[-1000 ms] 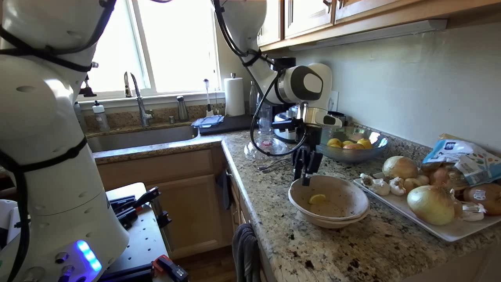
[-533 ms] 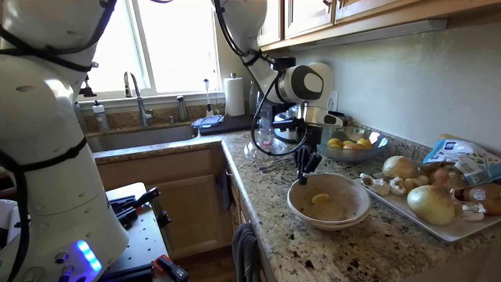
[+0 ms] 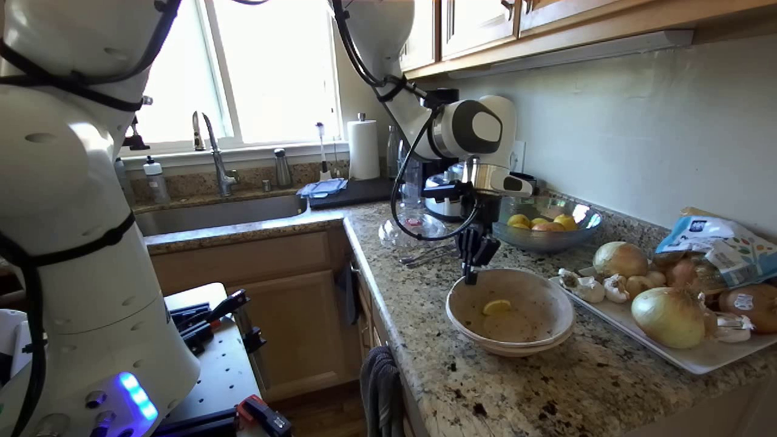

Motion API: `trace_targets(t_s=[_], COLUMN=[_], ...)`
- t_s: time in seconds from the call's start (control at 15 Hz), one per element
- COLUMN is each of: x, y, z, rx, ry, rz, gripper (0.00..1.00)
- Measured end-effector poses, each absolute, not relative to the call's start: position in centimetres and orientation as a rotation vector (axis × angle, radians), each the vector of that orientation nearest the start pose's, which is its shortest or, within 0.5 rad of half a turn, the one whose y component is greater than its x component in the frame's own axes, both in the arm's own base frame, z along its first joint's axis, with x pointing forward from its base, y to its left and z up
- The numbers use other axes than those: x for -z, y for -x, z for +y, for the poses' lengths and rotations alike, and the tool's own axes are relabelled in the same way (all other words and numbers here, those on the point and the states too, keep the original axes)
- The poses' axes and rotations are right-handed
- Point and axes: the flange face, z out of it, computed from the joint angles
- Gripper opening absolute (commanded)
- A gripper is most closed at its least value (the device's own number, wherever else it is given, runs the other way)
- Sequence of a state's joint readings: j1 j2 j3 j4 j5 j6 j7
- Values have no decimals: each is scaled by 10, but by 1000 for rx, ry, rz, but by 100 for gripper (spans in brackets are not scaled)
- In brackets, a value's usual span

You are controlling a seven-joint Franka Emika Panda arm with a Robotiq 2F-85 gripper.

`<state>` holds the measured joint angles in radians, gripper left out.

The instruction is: Pick the forks from the bowl and put it on the counter, then unstack the bowls

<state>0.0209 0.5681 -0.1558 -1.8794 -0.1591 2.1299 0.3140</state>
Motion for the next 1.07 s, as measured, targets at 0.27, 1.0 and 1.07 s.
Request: trace_targets(t_s=[0.27,1.0,1.07], x=[-192,-210,-210], y=[-594,-596,-596], z=[-79,-67,-67], rx=[-511,-572,-575], ry=[3297,3292,3290], rz=[465,265,246], gripper=[7,34,41])
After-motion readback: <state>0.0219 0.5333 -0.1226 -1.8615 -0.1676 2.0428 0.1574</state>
